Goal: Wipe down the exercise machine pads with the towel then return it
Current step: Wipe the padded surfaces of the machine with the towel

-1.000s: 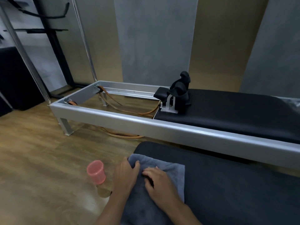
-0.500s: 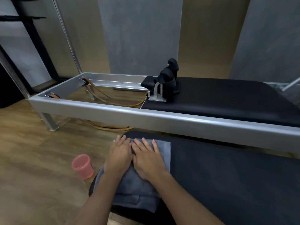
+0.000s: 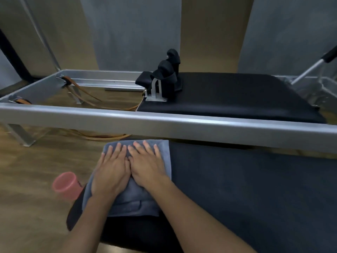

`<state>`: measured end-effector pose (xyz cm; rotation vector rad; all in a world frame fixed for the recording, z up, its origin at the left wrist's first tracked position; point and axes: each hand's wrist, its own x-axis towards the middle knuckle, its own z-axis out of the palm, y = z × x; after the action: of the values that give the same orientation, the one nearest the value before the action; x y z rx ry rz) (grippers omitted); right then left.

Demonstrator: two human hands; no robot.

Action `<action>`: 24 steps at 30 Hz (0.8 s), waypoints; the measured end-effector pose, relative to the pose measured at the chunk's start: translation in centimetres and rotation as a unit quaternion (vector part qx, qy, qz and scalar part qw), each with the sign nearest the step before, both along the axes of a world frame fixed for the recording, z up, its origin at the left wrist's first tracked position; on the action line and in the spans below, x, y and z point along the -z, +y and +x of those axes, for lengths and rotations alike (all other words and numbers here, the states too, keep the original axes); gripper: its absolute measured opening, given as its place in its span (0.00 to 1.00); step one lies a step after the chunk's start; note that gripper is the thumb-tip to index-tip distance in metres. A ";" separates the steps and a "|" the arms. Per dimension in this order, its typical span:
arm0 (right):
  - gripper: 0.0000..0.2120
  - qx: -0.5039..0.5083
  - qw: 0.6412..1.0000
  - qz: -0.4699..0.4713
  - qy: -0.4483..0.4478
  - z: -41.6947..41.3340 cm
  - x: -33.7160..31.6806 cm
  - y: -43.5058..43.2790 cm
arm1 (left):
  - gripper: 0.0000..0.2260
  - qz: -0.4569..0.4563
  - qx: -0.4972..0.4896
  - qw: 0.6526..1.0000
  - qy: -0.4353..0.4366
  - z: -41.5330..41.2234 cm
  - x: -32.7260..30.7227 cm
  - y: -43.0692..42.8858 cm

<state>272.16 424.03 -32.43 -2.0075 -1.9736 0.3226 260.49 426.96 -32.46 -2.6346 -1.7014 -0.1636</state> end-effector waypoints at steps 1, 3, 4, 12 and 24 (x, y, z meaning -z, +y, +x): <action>0.23 -0.004 1.000 -0.001 0.002 0.4 0.0 0.2 | 0.24 0.005 -0.001 1.000 0.007 0.5 0.0 0.1; 0.23 -0.004 1.000 -0.001 0.014 1.1 0.4 0.1 | 0.24 0.008 -0.008 1.000 0.009 1.3 0.0 -0.1; 0.22 0.000 1.000 -0.003 0.017 1.5 0.6 0.0 | 0.24 0.007 -0.008 1.000 0.005 1.8 -0.1 -0.4; 0.23 0.075 0.997 -0.017 -0.013 15.6 0.4 -6.9 | 0.24 0.014 0.066 0.998 -0.016 16.1 -0.1 -6.7; 0.21 0.242 0.969 -0.033 -0.020 40.4 -0.5 -27.2 | 0.26 -0.037 0.198 0.977 -0.067 43.1 0.4 -23.5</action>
<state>312.60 396.79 -31.96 -2.4645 -1.4367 0.2331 303.56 403.42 -32.81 -3.0530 -1.2069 -0.2873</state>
